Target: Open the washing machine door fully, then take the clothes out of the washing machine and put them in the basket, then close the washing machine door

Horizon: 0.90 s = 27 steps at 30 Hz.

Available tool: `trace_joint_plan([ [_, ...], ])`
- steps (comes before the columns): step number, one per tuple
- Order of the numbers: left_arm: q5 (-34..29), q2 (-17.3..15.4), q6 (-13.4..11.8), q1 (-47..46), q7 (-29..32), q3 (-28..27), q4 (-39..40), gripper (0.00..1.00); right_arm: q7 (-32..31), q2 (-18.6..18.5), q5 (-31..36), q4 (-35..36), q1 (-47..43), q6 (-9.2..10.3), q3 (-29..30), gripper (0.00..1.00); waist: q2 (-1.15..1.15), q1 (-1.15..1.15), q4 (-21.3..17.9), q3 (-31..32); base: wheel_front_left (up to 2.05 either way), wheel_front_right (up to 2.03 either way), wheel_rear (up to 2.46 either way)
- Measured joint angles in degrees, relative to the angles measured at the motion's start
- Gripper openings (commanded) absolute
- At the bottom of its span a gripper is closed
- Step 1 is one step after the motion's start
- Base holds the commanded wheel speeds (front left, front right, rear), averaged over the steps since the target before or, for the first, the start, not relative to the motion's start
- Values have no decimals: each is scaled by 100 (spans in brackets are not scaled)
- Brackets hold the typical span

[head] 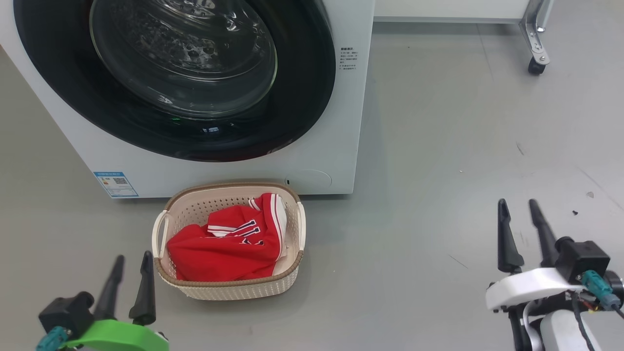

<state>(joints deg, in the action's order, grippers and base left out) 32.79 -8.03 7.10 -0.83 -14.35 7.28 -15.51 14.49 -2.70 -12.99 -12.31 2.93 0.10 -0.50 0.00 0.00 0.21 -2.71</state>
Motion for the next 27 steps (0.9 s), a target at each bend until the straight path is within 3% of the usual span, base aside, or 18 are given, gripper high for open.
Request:
trace_joint_plan([
  [14,308,163,0,113,124,22,-222,0,-178,98,-298,-385,-129,-4,156,0,0,0,2,19,0,0,0],
  [27,984,192,0,112,327,-101,-213,0,-516,98,-1283,-522,14,-105,343,0,0,0,2,47,0,0,0],
])
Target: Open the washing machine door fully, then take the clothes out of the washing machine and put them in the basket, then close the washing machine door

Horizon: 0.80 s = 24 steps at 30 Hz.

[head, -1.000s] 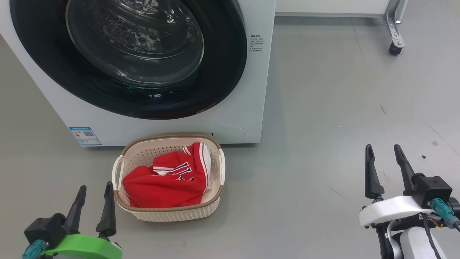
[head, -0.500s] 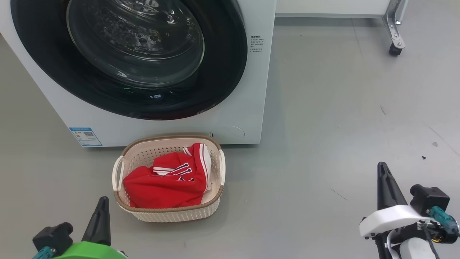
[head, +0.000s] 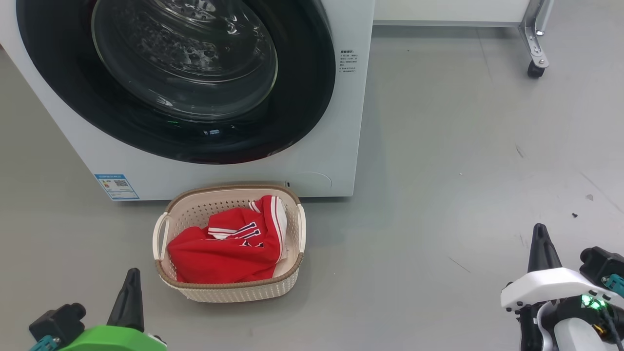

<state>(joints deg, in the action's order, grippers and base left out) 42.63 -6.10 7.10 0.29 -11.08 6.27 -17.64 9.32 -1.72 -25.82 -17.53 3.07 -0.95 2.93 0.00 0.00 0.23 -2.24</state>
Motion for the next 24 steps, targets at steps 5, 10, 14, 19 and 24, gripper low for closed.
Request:
trace_joint_plan([
  [5,244,5,0,-1,86,-52,3,0,-114,0,-298,-14,1,-16,44,0,0,0,-3,11,0,0,0],
  [10,503,23,0,-3,153,-85,7,0,-226,0,-598,-22,5,-51,79,0,0,0,-6,21,0,0,0],
  [14,660,36,0,-5,235,-121,11,0,-303,0,-823,-34,7,-71,111,0,0,0,-7,30,0,0,0],
  [19,950,94,0,-9,345,-203,19,0,-407,-1,-1198,-38,14,-100,165,0,0,0,-10,42,0,0,0],
  [24,1207,113,0,-20,403,-245,24,0,-501,-1,-1504,-38,26,-145,197,0,0,0,-11,52,0,0,0],
])
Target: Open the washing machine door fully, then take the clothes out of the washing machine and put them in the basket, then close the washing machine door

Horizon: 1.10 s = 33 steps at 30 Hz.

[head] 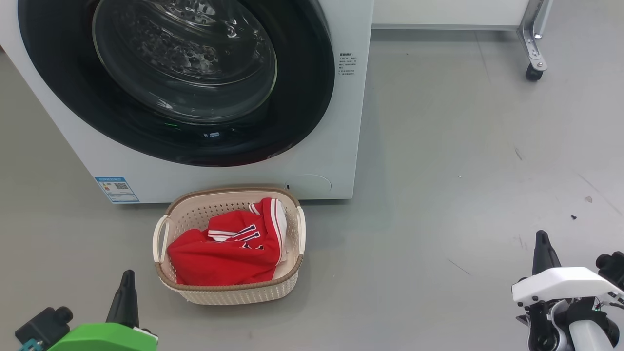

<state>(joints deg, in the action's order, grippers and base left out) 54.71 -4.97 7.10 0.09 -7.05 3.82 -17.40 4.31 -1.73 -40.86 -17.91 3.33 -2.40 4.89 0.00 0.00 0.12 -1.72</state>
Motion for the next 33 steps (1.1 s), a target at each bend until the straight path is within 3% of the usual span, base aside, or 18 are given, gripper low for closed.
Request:
trace_joint_plan([
  [33,1507,65,0,-126,531,-315,90,0,-460,-5,-2031,30,11,-166,151,0,0,0,-6,64,0,0,0],
])
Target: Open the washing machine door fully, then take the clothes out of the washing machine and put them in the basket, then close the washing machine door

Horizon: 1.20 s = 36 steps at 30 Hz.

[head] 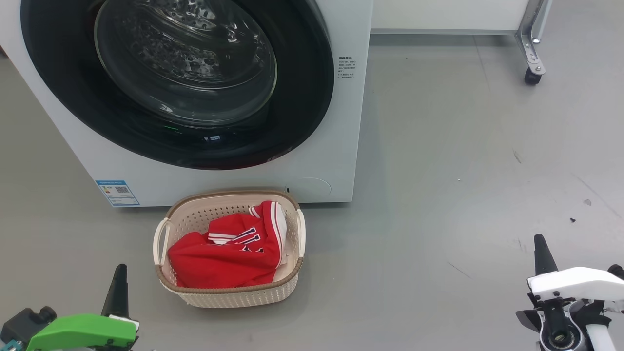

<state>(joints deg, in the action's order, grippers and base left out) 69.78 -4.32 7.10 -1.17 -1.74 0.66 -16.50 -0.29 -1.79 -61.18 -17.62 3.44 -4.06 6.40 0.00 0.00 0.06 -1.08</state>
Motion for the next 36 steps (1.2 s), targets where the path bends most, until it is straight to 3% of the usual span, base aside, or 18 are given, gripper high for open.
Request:
trace_joint_plan([
  [36,1635,144,0,-125,570,-344,36,0,-508,-7,-2256,57,25,-194,160,0,0,0,-5,71,0,0,0],
])
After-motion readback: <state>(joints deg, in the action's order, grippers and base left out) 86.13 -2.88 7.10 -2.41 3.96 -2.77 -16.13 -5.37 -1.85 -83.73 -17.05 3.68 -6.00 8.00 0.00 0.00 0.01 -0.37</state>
